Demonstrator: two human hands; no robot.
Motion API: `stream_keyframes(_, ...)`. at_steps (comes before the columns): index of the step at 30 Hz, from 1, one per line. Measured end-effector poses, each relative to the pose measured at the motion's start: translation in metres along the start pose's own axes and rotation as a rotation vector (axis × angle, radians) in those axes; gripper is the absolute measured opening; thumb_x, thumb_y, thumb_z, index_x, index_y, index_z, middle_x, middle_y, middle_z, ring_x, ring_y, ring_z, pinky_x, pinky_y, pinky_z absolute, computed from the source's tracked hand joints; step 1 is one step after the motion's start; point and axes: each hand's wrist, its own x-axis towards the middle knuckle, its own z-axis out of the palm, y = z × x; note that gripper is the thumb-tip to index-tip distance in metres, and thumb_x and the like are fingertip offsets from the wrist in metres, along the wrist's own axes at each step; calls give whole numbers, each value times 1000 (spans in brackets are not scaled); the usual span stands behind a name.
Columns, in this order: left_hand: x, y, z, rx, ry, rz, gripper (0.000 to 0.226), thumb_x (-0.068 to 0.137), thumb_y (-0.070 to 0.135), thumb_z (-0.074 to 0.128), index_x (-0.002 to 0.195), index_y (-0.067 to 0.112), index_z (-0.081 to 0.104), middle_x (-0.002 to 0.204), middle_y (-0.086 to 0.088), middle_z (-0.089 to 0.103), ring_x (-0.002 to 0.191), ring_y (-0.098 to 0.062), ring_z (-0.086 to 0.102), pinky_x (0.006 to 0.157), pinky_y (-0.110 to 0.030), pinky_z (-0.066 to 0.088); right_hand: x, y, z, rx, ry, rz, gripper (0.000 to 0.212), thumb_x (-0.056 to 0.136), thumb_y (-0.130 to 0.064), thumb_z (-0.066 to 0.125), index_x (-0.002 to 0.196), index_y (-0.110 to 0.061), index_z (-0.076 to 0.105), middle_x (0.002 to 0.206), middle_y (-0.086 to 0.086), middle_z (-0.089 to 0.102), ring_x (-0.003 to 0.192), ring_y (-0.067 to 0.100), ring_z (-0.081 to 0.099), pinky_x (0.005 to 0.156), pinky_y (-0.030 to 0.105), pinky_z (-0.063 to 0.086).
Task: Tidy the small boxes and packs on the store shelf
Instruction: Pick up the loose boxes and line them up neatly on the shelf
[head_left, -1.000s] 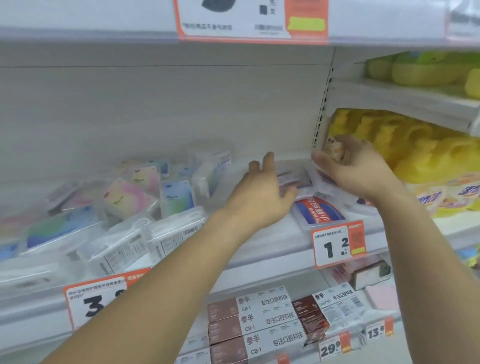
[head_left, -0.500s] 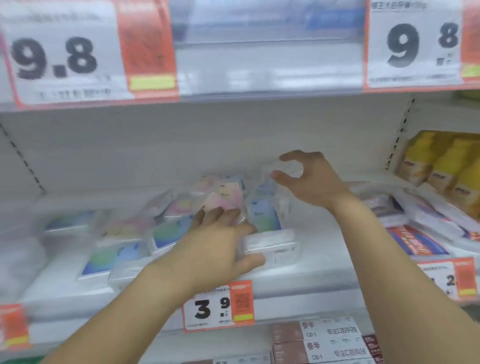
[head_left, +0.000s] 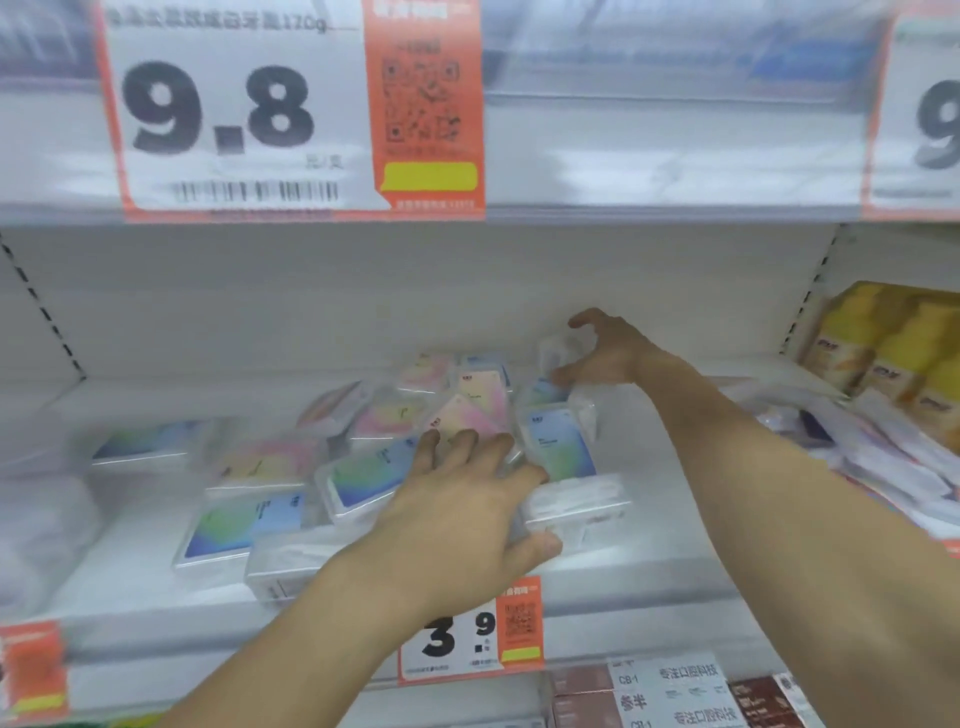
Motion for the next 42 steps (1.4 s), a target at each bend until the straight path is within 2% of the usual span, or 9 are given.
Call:
stream_keyframes(8,3,-4,0,-87,37,7,67,84,71,40,142,38,32,147,5,35,132,-22,29,115,-47,15,-37,-18,-12,642,410,-160,68,66,-29,90,125,-22,57,125,0,55,98,17,63,80,36,58)
stream_keyframes(11,4,-9,-9,-401,123,-33,72,84,66,51,144,32,32,142,4,44,131,-19,35,111,-36,26,-74,-42,-13,923,311,-161,54,77,-36,82,121,-17,56,118,5,62,81,19,65,75,41,62)
stream_keyframes(16,-7,-31,-32,-794,637,-344,78,77,53,71,138,27,31,133,3,44,116,-12,50,90,-24,41,-127,-85,4,943,103,-176,52,82,-50,68,106,-6,60,57,-5,56,57,16,54,62,36,47)
stream_keyframes(22,-54,-85,-49,-974,672,-340,59,73,49,76,124,35,50,110,20,57,91,11,55,70,-3,41,-186,-150,40,678,-183,-322,23,84,-50,68,102,-38,61,103,-12,65,95,5,63,76,27,50)
stream_keyframes(26,-96,-128,-56,-856,722,-480,45,81,56,63,116,29,52,98,22,57,81,10,56,62,0,38,-196,-195,58,794,-376,-393,28,84,-38,73,110,-35,62,109,-5,71,96,12,71,77,38,62)
stream_keyframes(32,-165,-226,-38,-313,465,-824,83,82,76,7,107,16,60,114,-23,62,114,-41,52,98,-45,40,-184,-286,146,712,-262,-309,62,66,-57,83,110,-20,61,109,1,70,85,14,71,58,26,58)
stream_keyframes(36,-206,-252,-21,-149,81,-1055,92,67,79,21,138,24,42,145,-18,38,135,-38,30,108,-52,22,-184,-326,196,546,-235,-433,63,74,-46,81,126,-20,57,122,-3,60,103,13,62,73,14,48)
stream_keyframes(38,-219,-257,-17,-188,105,-1007,104,59,86,24,141,24,39,149,-12,37,137,-34,29,110,-50,22,-186,-335,212,418,-186,-542,63,72,-41,82,127,-22,56,123,-1,59,113,16,58,92,25,47)
stream_keyframes(42,-237,-264,-27,-485,288,-973,120,56,84,48,150,14,24,155,-7,33,142,-27,31,112,-44,30,-189,-347,230,414,8,-787,56,66,-28,86,116,-19,62,111,2,55,103,19,56,91,31,47)
